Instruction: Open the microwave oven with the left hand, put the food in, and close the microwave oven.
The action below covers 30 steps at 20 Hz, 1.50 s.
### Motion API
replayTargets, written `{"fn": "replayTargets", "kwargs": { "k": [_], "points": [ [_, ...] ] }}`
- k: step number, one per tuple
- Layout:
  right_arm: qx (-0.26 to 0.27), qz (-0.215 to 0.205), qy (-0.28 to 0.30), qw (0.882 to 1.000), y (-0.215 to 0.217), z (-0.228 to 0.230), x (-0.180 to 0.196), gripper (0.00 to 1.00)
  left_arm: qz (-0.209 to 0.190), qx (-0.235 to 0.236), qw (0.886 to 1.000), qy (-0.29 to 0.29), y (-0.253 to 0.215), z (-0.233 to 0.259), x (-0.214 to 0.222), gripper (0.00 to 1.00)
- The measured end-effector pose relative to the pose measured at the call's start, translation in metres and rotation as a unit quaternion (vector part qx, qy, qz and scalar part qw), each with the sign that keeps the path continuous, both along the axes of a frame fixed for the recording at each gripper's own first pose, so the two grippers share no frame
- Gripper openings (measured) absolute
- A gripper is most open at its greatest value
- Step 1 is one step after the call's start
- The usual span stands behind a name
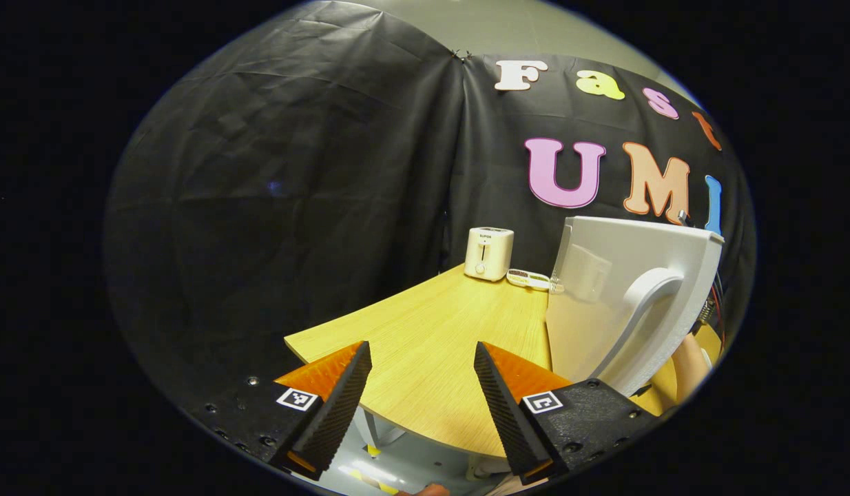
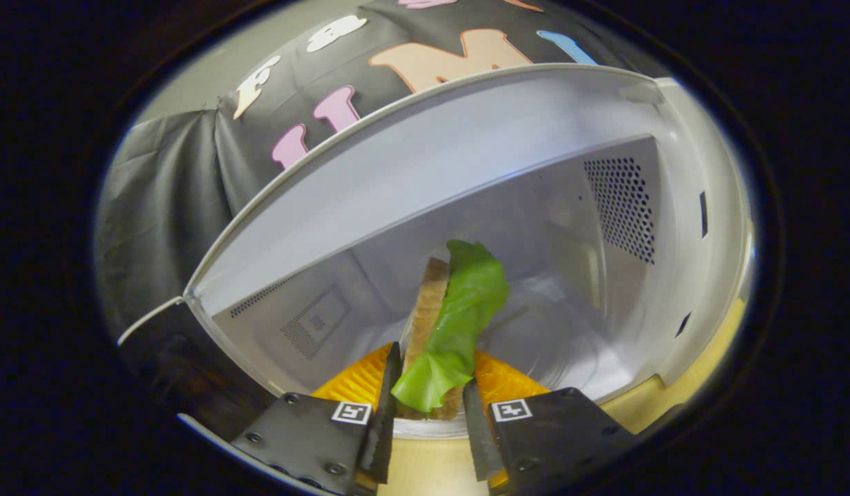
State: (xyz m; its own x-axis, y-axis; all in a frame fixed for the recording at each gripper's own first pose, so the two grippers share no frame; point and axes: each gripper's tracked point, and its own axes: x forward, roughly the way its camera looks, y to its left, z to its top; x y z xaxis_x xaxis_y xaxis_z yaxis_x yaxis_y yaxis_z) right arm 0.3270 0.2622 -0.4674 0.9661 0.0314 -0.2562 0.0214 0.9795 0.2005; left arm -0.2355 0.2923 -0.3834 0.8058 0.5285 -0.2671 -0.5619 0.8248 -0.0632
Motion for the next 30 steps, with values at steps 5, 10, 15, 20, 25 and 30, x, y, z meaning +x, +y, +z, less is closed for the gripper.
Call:
{"fn": "replayTargets", "kwargs": {
  "k": [5, 10, 15, 20, 25, 30],
  "points": [
    [-0.053, -0.029, -0.007, 0.998, -0.02, 0.0, 0.002, 0.71, -0.005, -0.003, 1.0, 0.005, -0.006, -0.003, 0.002, 0.93],
    [-0.125, -0.037, -0.007, 0.991, -0.039, -0.002, 0.001, 0.92, -0.004, 0.0, 1.0, 0.006, -0.006, -0.002, 0.004, 0.93],
    [-0.159, -0.006, -0.058, 0.985, -0.021, 0.039, -0.021, 0.92, -0.007, -0.003, 1.0, 0.005, -0.011, -0.003, 0.005, 0.93],
    [-0.157, 0.037, -0.075, 0.984, -0.001, 0.07, -0.068, 0.92, -0.009, 0.009, 1.0, -0.004, -0.016, 0.007, 0.002, 0.93],
    [-0.164, 0.06, -0.081, 0.981, -0.006, 0.095, -0.127, 0.92, -0.02, 0.012, 1.0, -0.009, -0.022, 0.012, 0.002, 0.93],
    [-0.158, 0.077, -0.089, 0.98, -0.038, 0.119, -0.187, 0.92, -0.044, 0.007, 0.999, -0.019, -0.035, 0.016, 0.012, 0.96]
  ]
}}
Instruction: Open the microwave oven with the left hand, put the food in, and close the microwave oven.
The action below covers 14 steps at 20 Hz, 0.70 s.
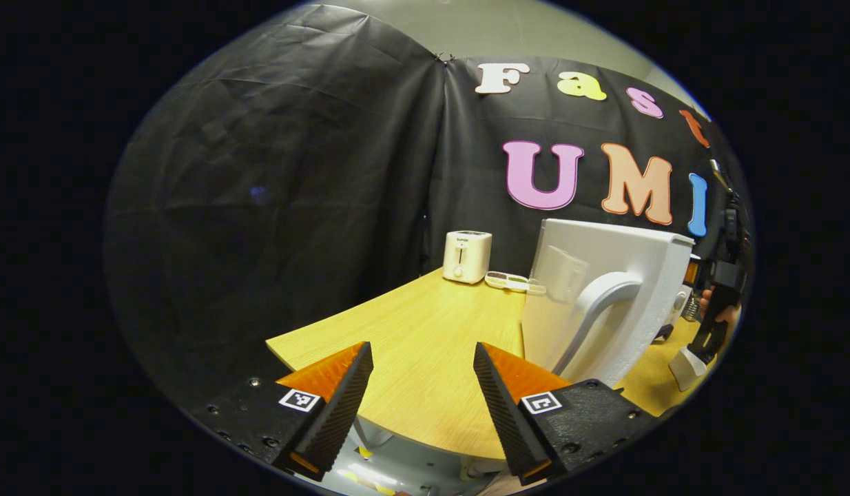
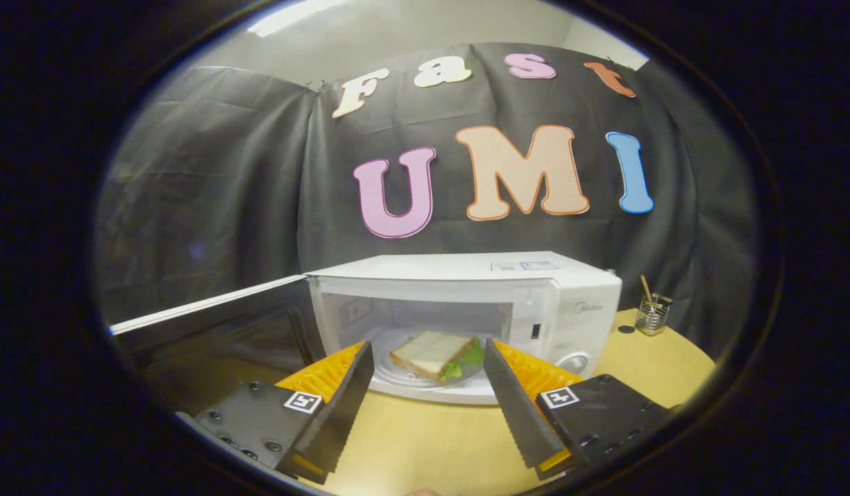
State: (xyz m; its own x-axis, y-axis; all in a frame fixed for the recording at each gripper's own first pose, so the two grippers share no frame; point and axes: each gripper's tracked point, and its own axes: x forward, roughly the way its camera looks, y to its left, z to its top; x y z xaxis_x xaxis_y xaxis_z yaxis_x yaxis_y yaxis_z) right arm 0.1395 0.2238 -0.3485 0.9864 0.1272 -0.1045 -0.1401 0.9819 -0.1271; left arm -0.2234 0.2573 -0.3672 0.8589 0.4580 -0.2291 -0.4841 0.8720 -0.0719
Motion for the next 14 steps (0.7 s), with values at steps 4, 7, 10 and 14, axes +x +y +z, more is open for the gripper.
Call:
{"fn": "replayTargets", "kwargs": {
  "k": [4, 7, 10, 14],
  "points": [
    [-0.007, -0.022, 0.022, 0.999, -0.056, -0.005, -0.029, 0.92, -0.017, 0.012, 1.0, -0.003, -0.008, 0.01, 0.01, 0.86],
    [-0.027, -0.059, 0.018, 0.998, -0.104, 0.005, -0.047, 0.92, -0.027, 0.02, 0.999, -0.006, -0.017, 0.019, 0.018, 0.8],
    [0.001, -0.053, -0.003, 0.999, -0.123, 0.024, -0.065, 0.92, -0.039, 0.032, 0.999, -0.009, -0.026, 0.027, 0.025, 0.74],
    [-0.017, -0.079, -0.028, 0.996, -0.165, 0.052, -0.085, 0.92, -0.043, 0.029, 0.999, -0.006, -0.035, 0.029, 0.036, 0.56]
  ]
}}
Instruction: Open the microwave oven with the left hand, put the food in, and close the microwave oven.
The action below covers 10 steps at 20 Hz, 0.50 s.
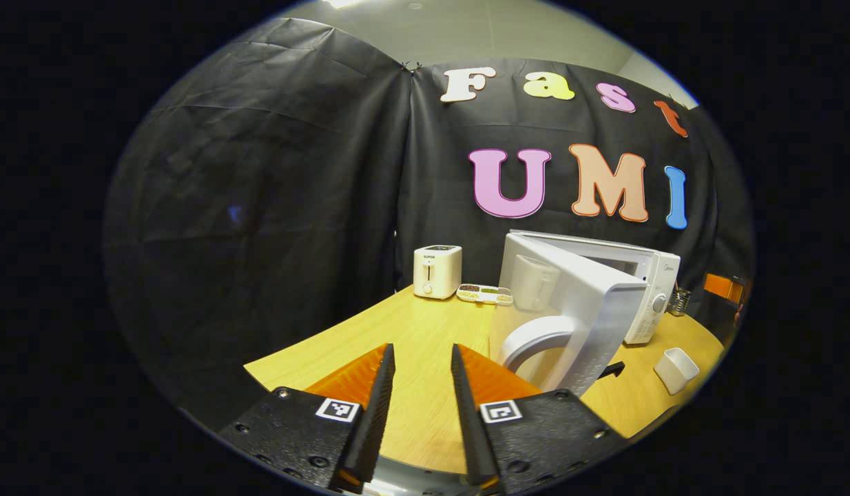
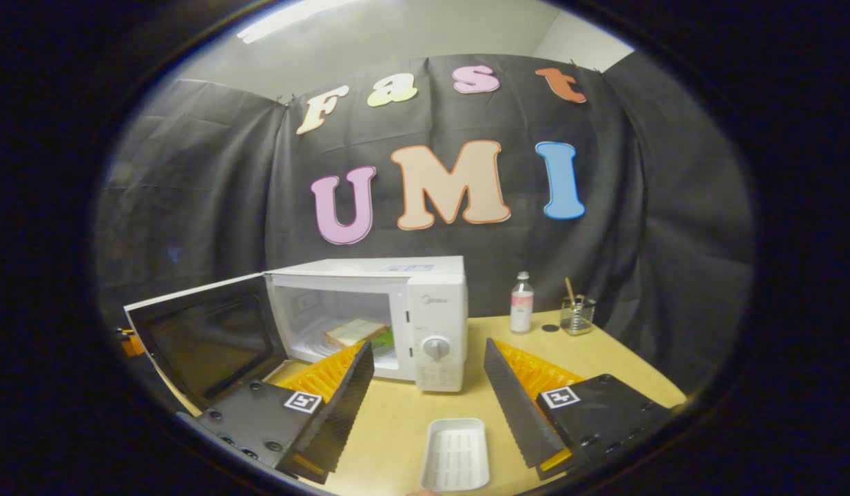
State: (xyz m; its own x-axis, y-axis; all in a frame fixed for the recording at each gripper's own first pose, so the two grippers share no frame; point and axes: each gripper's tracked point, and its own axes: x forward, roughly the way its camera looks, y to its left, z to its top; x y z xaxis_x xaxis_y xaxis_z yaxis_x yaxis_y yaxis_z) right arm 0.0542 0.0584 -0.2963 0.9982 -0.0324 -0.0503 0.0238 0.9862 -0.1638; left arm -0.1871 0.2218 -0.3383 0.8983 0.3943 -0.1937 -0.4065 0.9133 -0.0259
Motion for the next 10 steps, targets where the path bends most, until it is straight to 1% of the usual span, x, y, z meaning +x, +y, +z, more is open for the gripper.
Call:
{"fn": "replayTargets", "kwargs": {
  "k": [1, 2, 3, 4, 5, 6, 7, 10],
  "points": [
    [-0.013, -0.019, -0.01, 1.0, -0.015, 0.009, -0.003, 0.92, 0.001, -0.004, 1.0, 0.001, -0.001, -0.002, 0.001, 0.37],
    [-0.022, -0.038, -0.017, 0.999, -0.028, 0.016, -0.006, 0.99, 0.001, -0.009, 1.0, 0.004, -0.002, -0.005, 0.004, 0.27],
    [-0.022, -0.053, -0.02, 0.998, -0.041, 0.021, -0.009, 0.99, -0.003, -0.017, 1.0, 0.005, -0.006, -0.008, 0.007, 0.24],
    [-0.018, -0.065, -0.02, 0.998, -0.05, 0.022, -0.011, 0.99, -0.006, -0.025, 1.0, 0.005, -0.011, -0.009, 0.01, 0.17],
    [-0.012, -0.071, -0.016, 0.997, -0.058, 0.022, -0.013, 0.92, -0.008, -0.03, 0.999, 0.008, -0.014, -0.011, 0.011, 0.12],
    [-0.007, -0.079, -0.013, 0.997, -0.066, 0.022, -0.016, 0.92, -0.01, -0.032, 0.999, 0.011, -0.016, -0.013, 0.014, 0.08],
    [-0.003, -0.085, -0.011, 0.996, -0.075, 0.022, -0.018, 0.99, -0.01, -0.031, 0.999, 0.012, -0.018, -0.012, 0.015, 0.0],
    [-0.002, -0.106, -0.011, 0.994, -0.098, 0.026, -0.027, 0.99, -0.016, -0.021, 1.0, 0.005, -0.025, -0.004, 0.023, 0.01]
  ]
}}
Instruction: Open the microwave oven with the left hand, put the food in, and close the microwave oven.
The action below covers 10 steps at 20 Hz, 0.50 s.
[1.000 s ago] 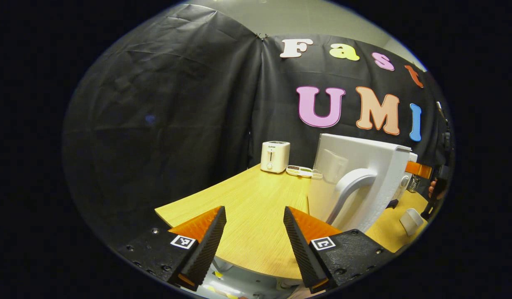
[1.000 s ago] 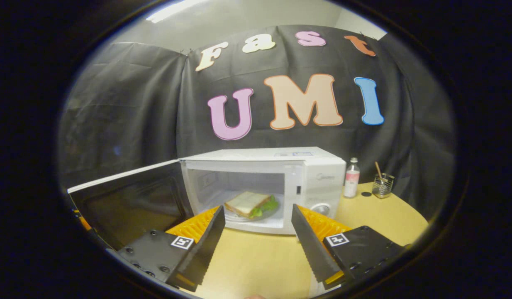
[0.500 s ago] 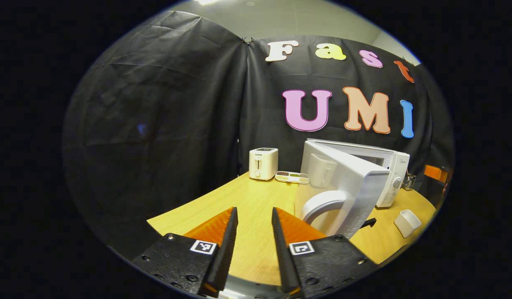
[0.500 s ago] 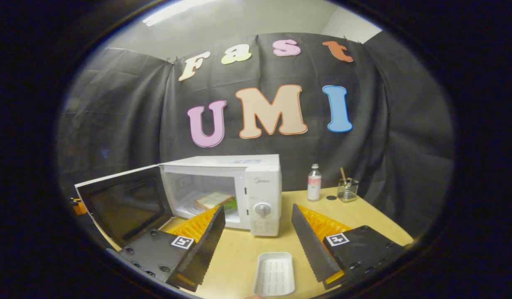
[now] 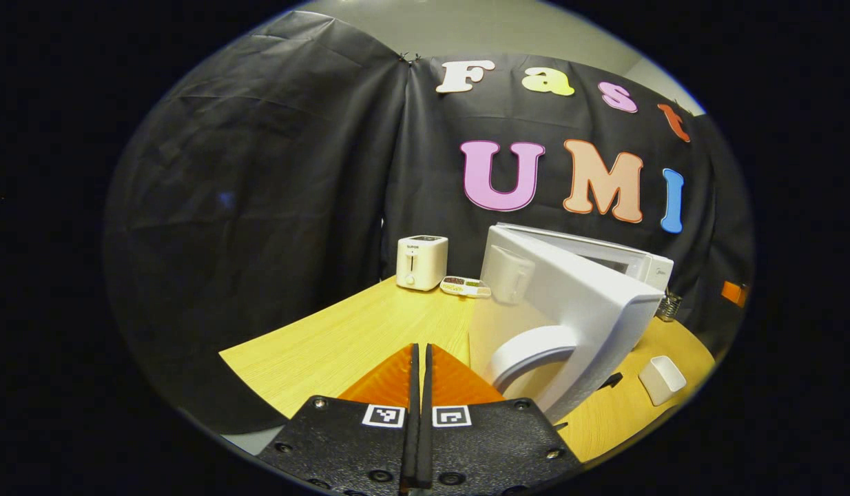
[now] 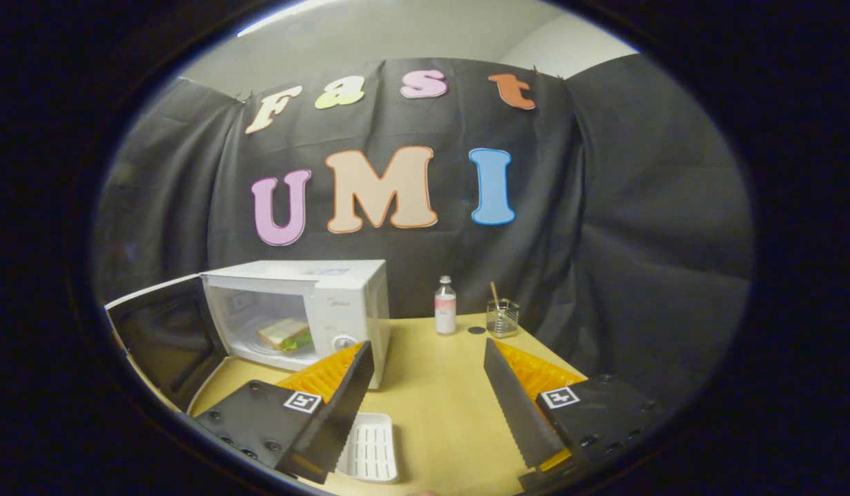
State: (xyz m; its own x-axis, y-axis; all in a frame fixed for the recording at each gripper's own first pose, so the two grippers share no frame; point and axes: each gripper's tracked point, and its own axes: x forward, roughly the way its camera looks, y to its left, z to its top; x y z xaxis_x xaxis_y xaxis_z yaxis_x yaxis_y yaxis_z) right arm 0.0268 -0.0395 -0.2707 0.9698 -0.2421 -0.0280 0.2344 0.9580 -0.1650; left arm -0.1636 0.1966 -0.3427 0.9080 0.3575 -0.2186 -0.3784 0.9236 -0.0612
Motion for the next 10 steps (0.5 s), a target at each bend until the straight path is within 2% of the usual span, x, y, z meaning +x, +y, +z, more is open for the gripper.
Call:
{"fn": "replayTargets", "kwargs": {
  "k": [2, 6, 10],
  "points": [
    [0.002, -0.016, -0.005, 1.0, -0.013, 0.004, -0.005, 0.99, -0.011, -0.005, 1.0, -0.007, -0.012, 0.004, 0.009, 0.01],
    [0.012, -0.02, 0.001, 1.0, -0.024, 0.0, -0.006, 0.99, -0.061, -0.027, 0.998, -0.021, -0.051, 0.005, 0.036, 0.01],
    [0.004, -0.025, 0.012, 1.0, -0.036, -0.005, -0.006, 0.99, -0.093, -0.019, 0.995, -0.012, -0.08, -0.001, 0.056, 0.01]
  ]
}}
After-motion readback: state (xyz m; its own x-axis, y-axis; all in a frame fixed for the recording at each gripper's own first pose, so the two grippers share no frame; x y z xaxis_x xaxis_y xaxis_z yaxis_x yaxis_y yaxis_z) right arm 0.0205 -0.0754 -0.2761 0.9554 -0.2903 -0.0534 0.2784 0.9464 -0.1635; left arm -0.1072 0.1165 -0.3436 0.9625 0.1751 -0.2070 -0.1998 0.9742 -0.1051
